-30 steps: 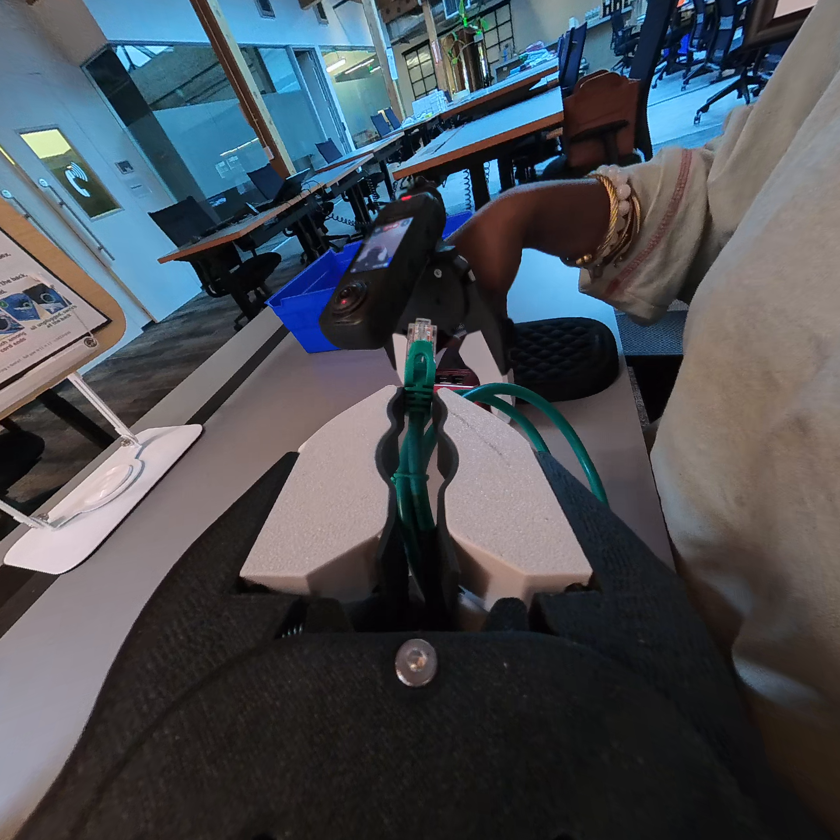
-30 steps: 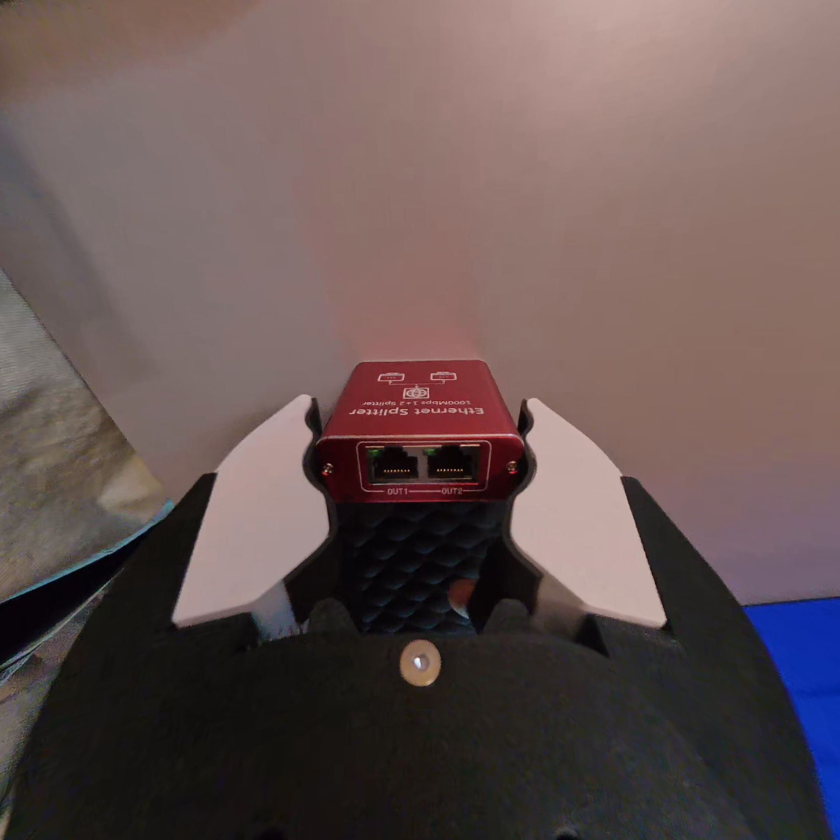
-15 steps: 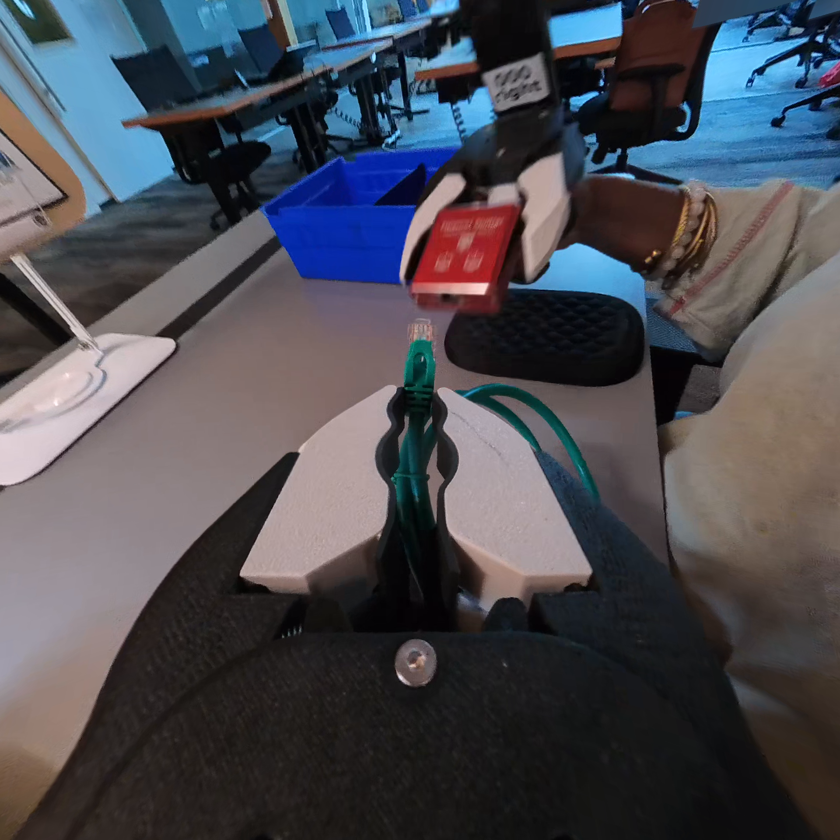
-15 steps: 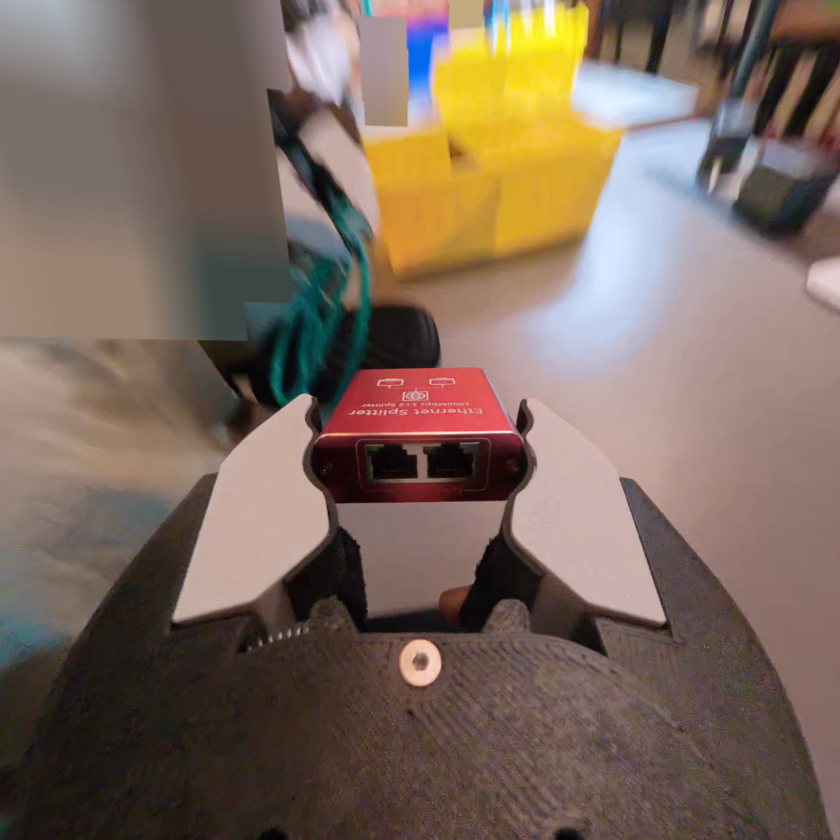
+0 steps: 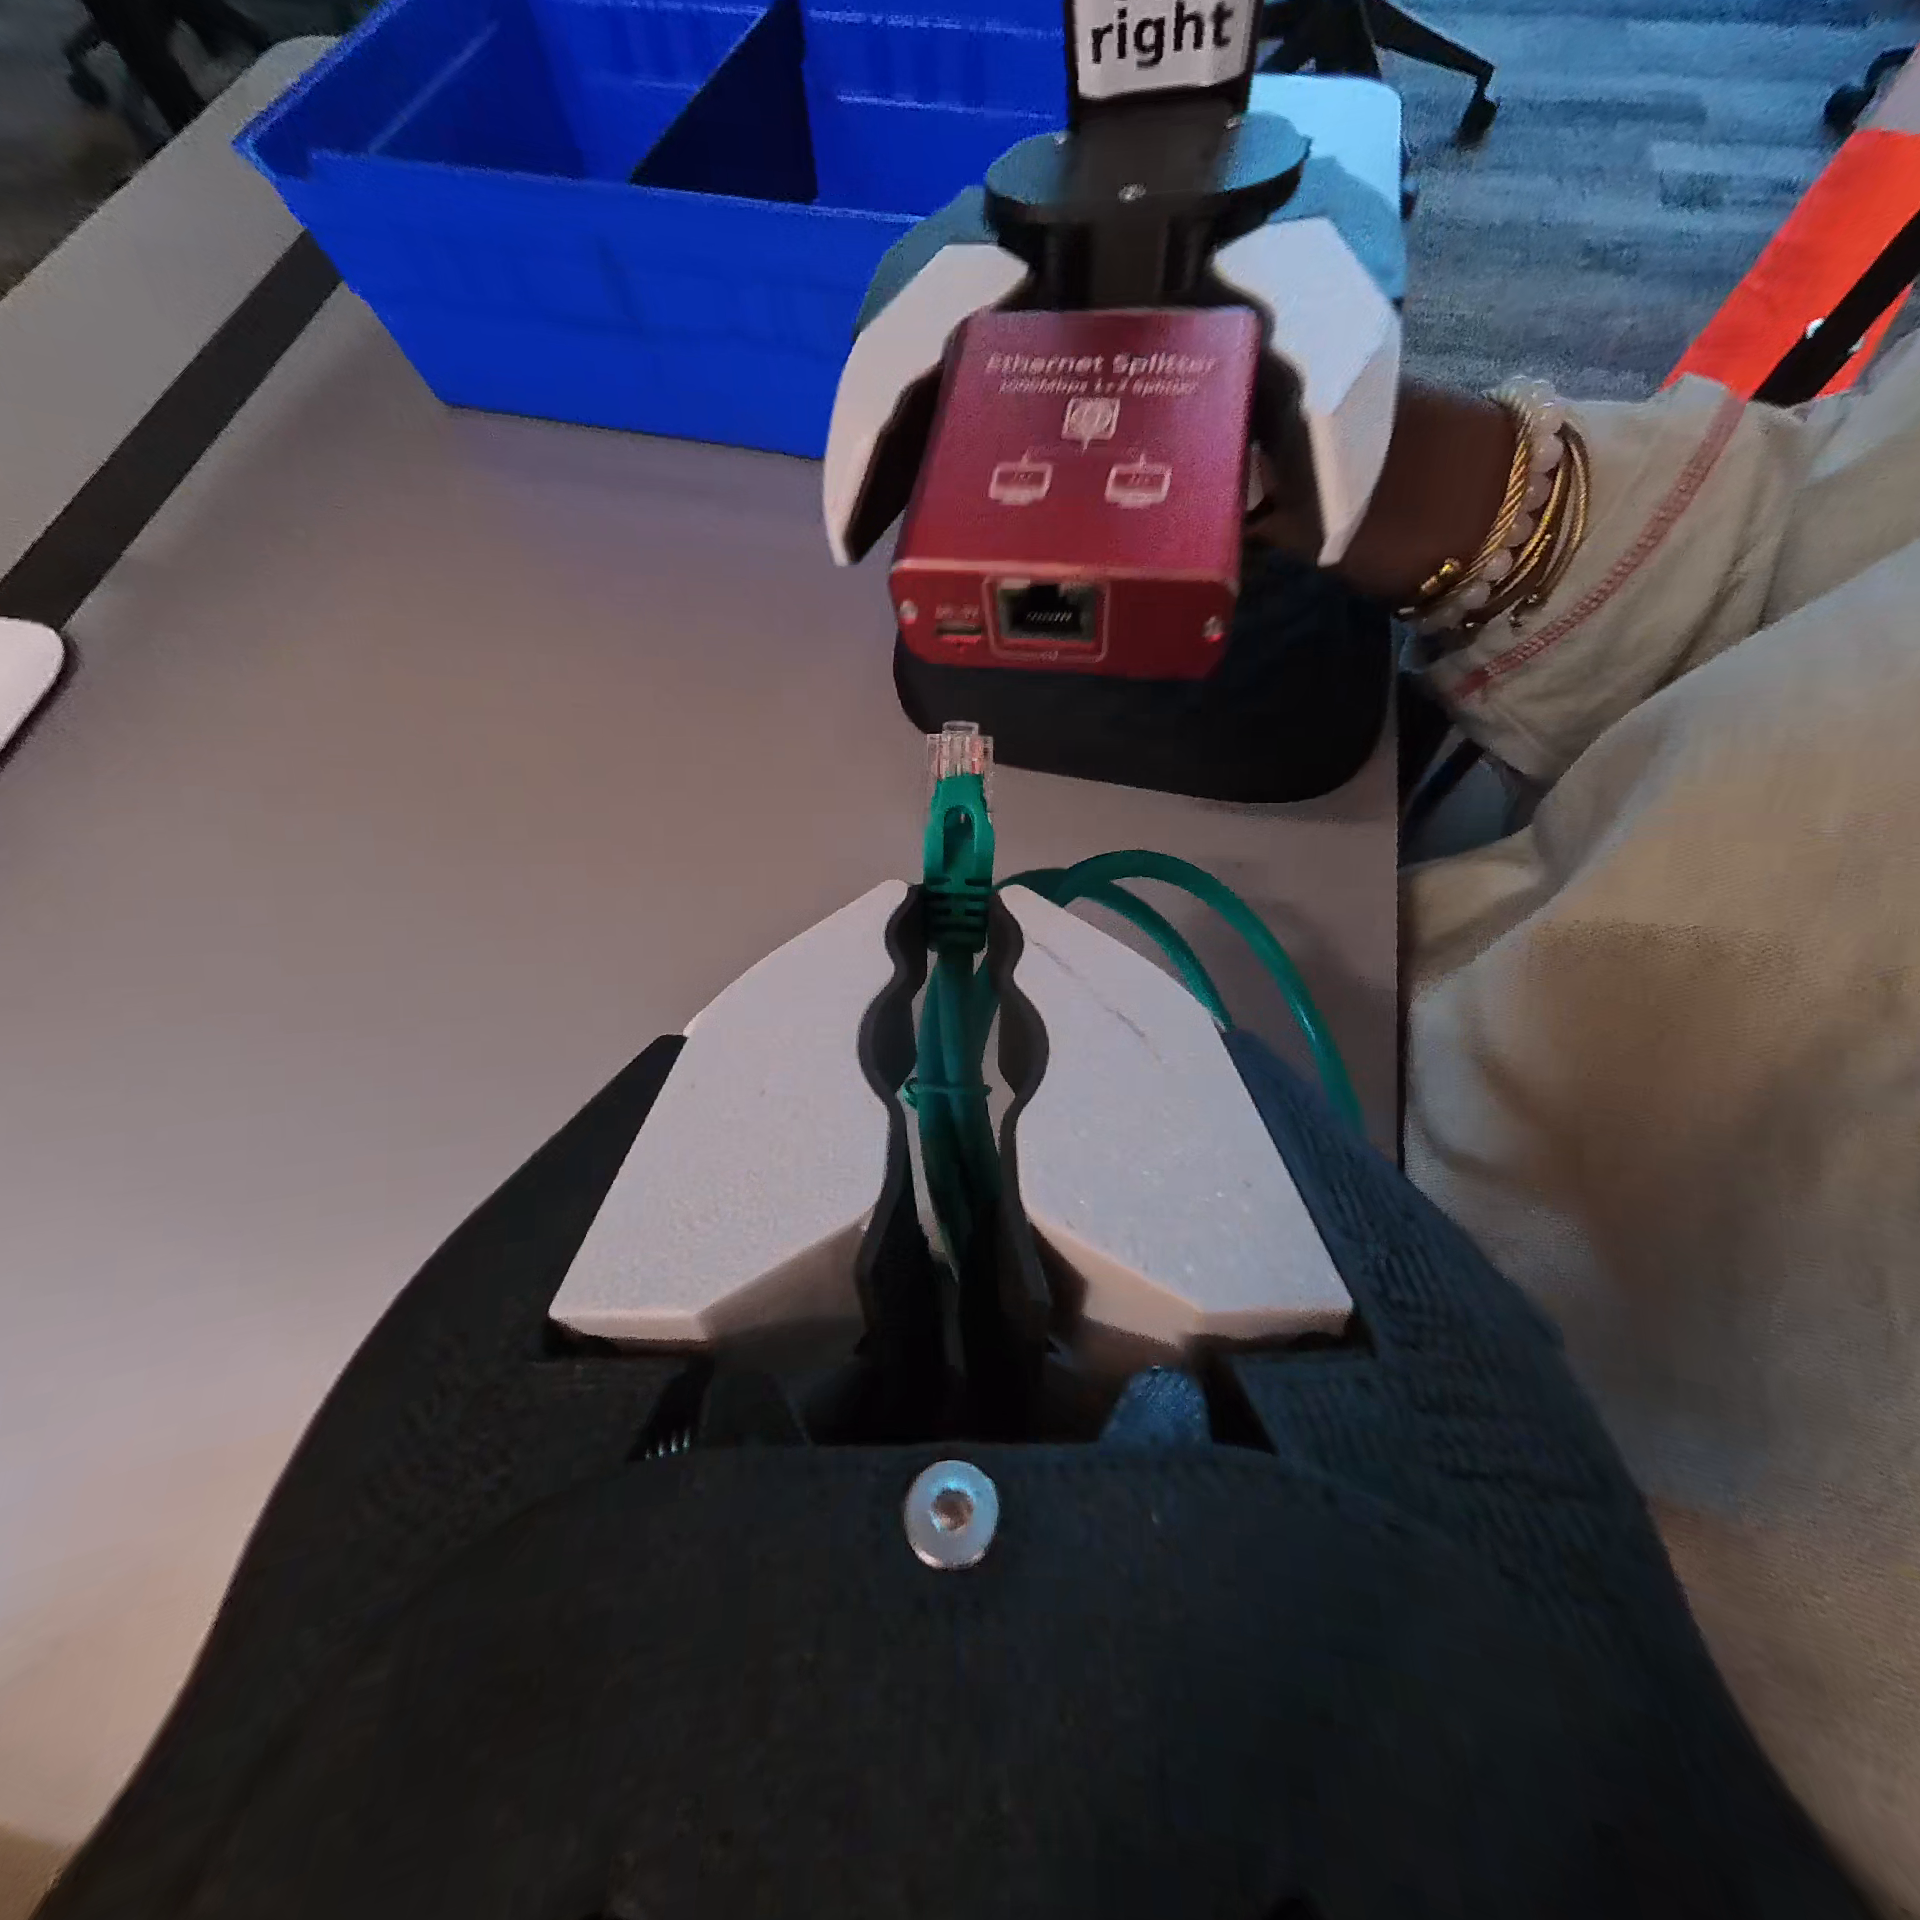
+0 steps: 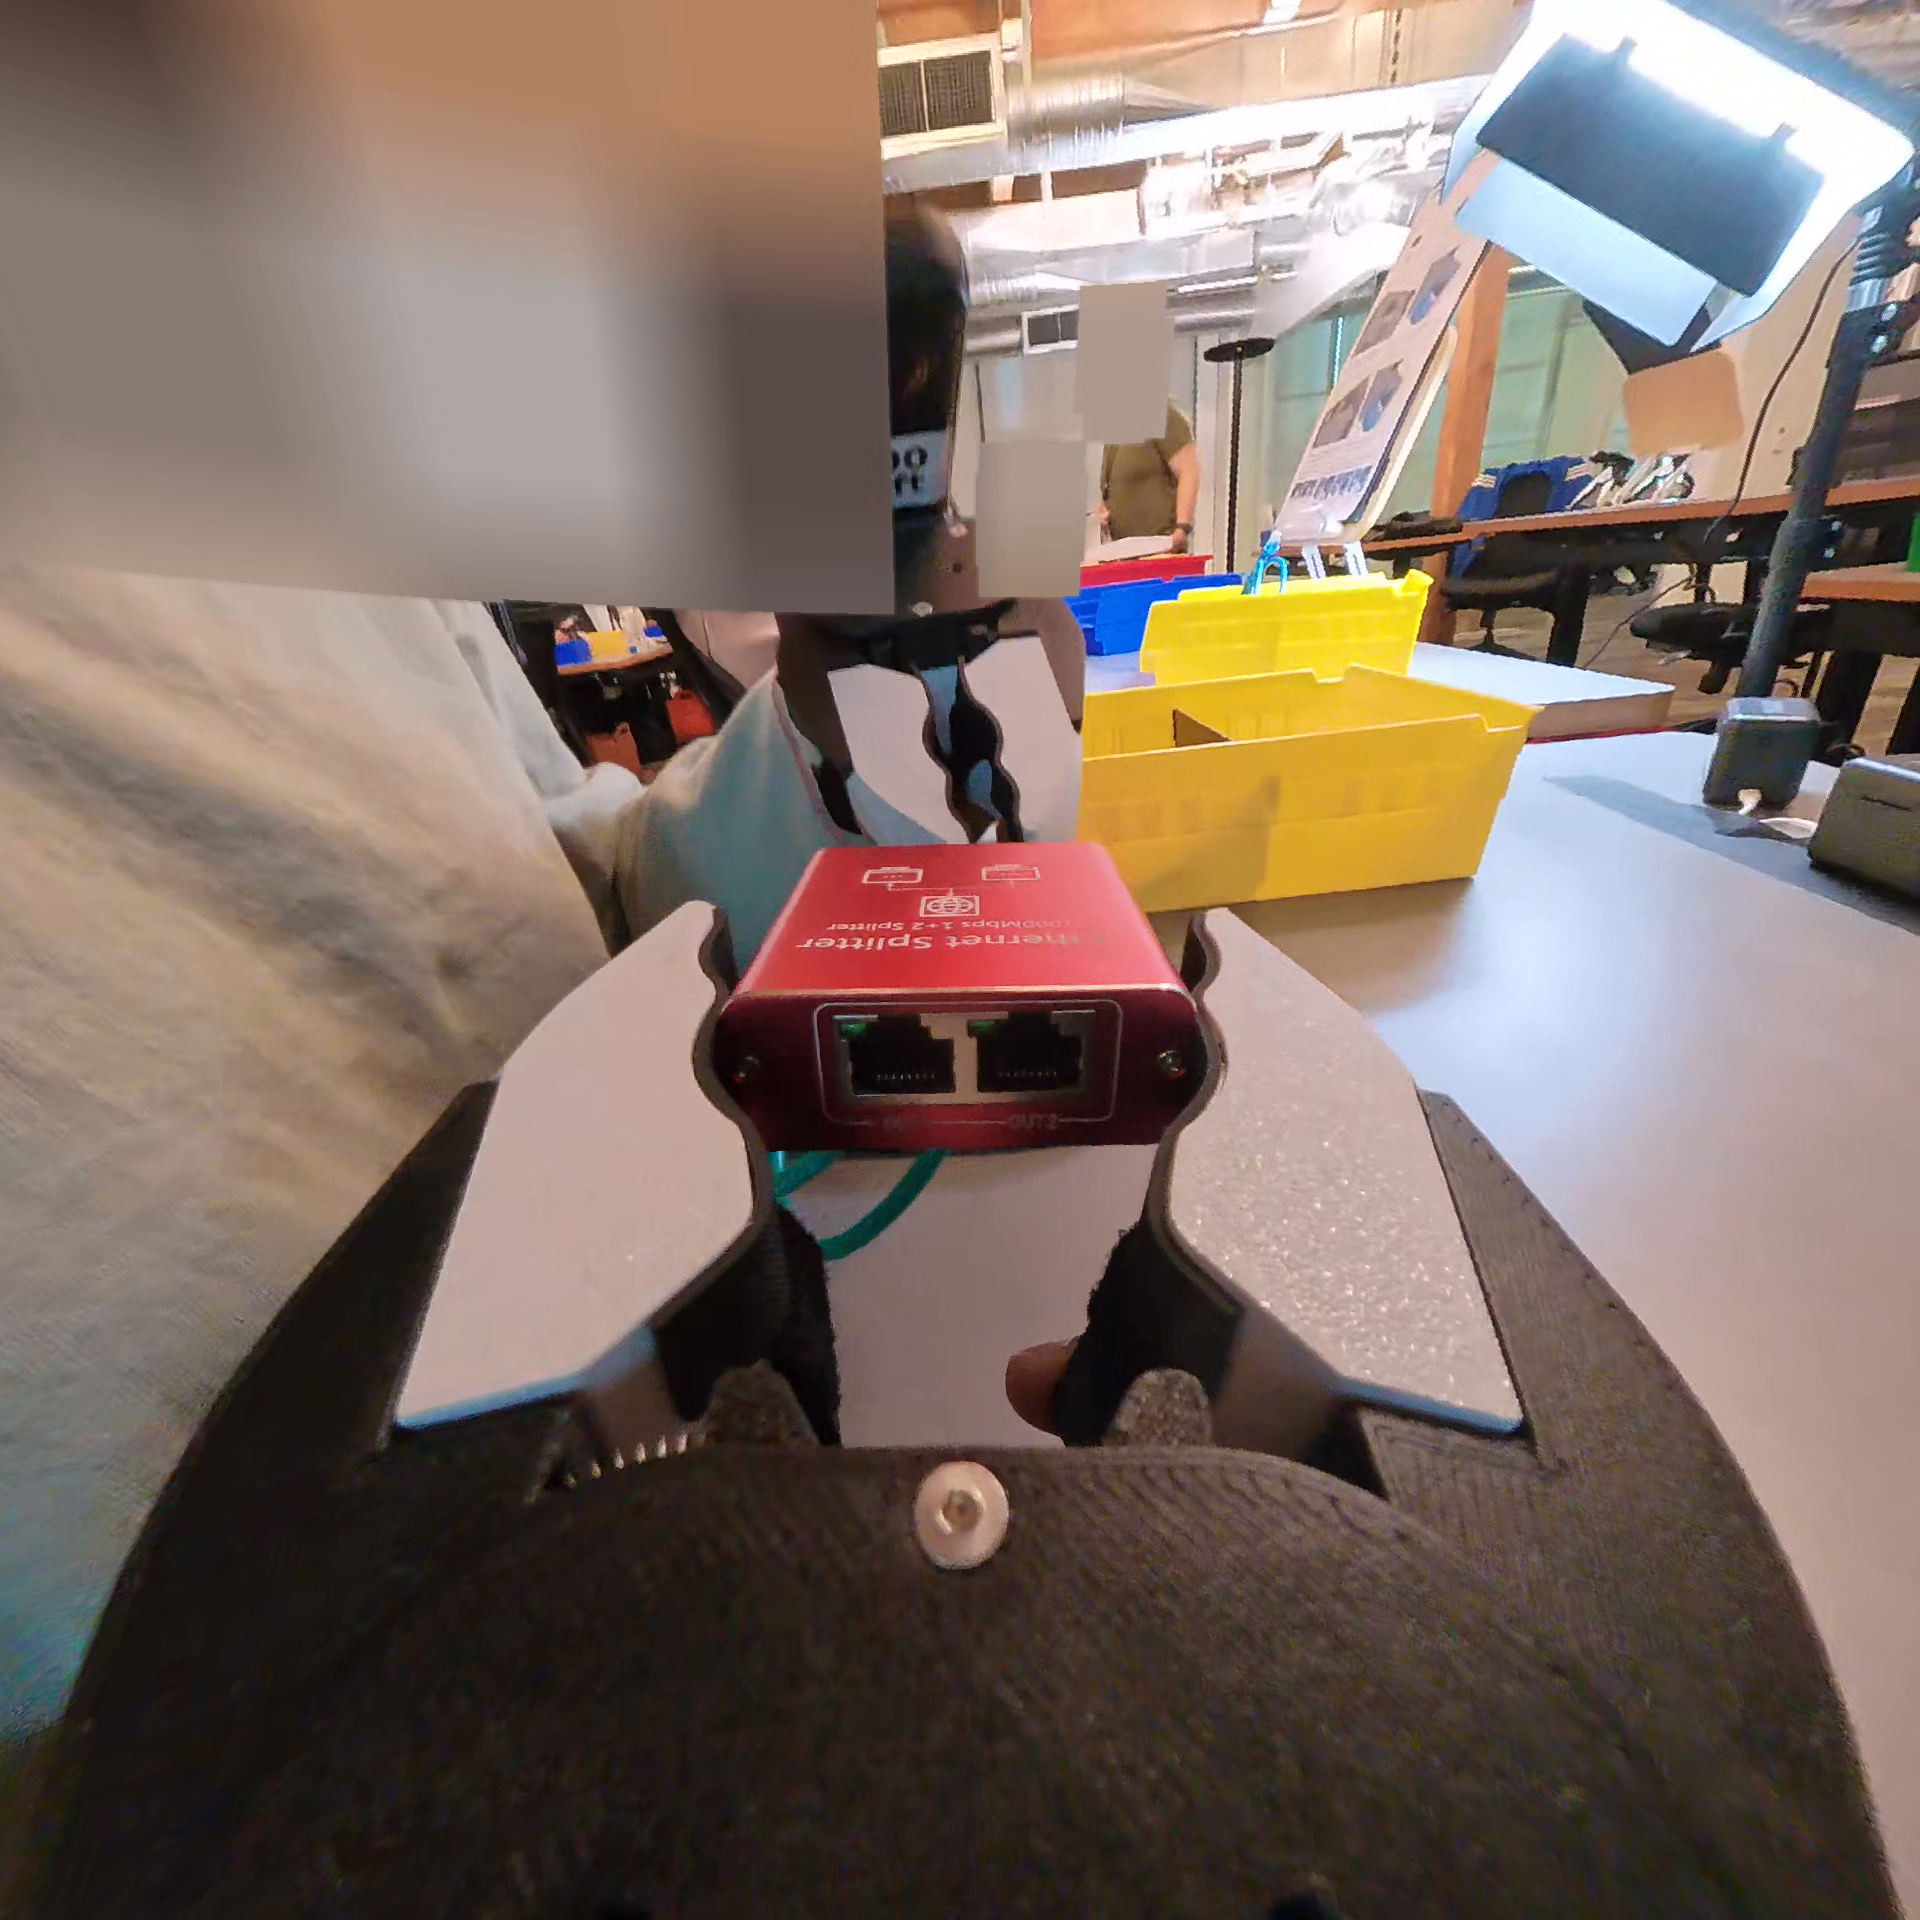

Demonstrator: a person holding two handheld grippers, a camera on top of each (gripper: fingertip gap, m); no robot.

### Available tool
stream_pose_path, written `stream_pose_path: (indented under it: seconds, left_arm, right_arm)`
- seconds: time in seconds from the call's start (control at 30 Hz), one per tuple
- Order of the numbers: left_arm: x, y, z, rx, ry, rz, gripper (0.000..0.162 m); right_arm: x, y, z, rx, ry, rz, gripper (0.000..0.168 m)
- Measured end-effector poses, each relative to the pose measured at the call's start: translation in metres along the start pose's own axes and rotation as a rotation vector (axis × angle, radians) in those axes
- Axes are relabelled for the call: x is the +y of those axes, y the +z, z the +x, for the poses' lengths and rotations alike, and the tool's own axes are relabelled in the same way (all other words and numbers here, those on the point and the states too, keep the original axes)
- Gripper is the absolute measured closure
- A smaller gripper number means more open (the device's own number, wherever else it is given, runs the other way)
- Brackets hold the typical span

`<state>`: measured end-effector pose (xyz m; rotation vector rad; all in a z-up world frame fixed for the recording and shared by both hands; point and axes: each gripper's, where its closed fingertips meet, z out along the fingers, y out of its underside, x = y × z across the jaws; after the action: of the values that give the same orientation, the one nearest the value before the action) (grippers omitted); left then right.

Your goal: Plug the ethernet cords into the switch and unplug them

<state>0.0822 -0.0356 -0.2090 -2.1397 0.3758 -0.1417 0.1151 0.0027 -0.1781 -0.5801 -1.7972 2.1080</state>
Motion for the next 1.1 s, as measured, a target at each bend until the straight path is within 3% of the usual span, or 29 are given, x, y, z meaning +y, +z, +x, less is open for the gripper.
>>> stream_pose_path:
  seconds: [0.23, 0.7, 1.1]
  left_arm:
    - [-0.011, 0.001, 0.020, 0.158, -0.047, -0.038, 0.151]
    - [-0.016, 0.004, 0.019, 0.125, 0.043, -0.067, 0.151]
    - [0.002, 0.017, 0.018, 0.119, 0.091, -0.171, 0.152]
  right_arm:
    - [-0.003, 0.001, -0.007, -0.022, -0.104, -0.002, 0.086]
    - [0.002, 0.002, -0.008, -0.022, -0.114, -0.017, 0.086]
    - [0.026, 0.008, -0.004, 0.008, -0.131, -0.189, 0.086]
